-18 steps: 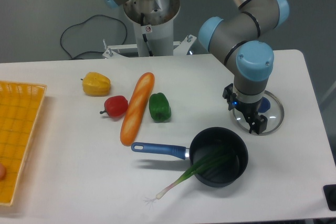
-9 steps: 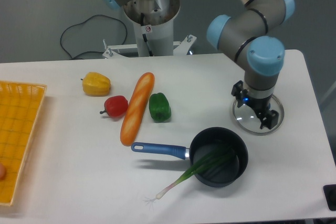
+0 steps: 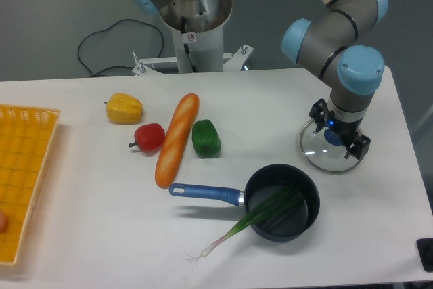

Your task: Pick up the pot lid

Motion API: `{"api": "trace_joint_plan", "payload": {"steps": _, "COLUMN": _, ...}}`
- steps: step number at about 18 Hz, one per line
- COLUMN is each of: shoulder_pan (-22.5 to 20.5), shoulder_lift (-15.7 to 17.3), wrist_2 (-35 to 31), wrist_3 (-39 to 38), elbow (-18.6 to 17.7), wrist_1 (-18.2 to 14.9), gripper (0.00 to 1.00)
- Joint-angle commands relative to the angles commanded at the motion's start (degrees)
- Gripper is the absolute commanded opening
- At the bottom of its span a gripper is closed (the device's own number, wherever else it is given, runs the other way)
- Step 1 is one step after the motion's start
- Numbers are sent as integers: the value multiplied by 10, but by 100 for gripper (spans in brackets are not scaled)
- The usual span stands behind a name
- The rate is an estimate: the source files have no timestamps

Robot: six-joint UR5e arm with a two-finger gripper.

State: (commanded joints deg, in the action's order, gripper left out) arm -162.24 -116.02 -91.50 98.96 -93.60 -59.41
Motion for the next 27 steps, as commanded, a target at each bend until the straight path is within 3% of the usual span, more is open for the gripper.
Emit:
{"api": "trace_joint_plan", "payload": {"steps": 6, "shoulder_pan": -6, "shoulder_lift": 1, "wrist_2": 4, "wrist_3": 10, "elbow": -17, "wrist_1": 28, "gripper": 100}}
{"api": "trace_joint_plan", "payload": {"steps": 27, "shoulder_pan": -30, "shoulder_lift": 0, "wrist_2": 4, "wrist_3": 42, "elbow": -47, "wrist_1": 54, "gripper": 100}}
